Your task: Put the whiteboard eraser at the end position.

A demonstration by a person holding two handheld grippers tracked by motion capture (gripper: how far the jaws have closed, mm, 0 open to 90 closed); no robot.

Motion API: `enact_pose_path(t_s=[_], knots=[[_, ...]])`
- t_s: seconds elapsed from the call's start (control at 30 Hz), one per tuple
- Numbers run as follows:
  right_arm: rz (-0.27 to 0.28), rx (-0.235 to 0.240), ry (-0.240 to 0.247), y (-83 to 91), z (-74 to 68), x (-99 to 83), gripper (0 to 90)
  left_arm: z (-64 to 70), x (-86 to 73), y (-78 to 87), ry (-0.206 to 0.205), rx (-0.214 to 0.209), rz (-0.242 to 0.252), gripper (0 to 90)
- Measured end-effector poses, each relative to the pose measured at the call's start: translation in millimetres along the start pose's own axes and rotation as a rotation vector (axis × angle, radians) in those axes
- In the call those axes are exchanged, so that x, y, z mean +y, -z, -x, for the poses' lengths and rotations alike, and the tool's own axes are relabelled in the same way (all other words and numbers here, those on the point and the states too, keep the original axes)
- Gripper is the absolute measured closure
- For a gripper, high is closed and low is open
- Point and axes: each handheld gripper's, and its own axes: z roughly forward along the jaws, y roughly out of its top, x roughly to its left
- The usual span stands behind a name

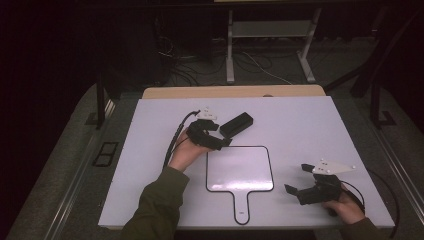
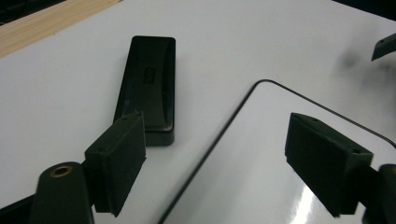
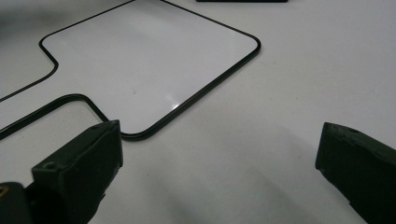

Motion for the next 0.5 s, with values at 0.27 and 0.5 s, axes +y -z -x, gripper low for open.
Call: enact_pose_path(t_s=[0.27, 0.5], knots=[[0.011, 0.009, 0.005, 1.9, 0.1, 0.3, 0.0, 15.2, -27.6, 19.6, -0.005, 0.017, 0.034, 12.9], [0.01, 0.011, 0.004, 1.6, 0.6, 0.4, 0.0, 28.2, -44.3, 38.5, -0.014, 0.045, 0.091, 8.8]])
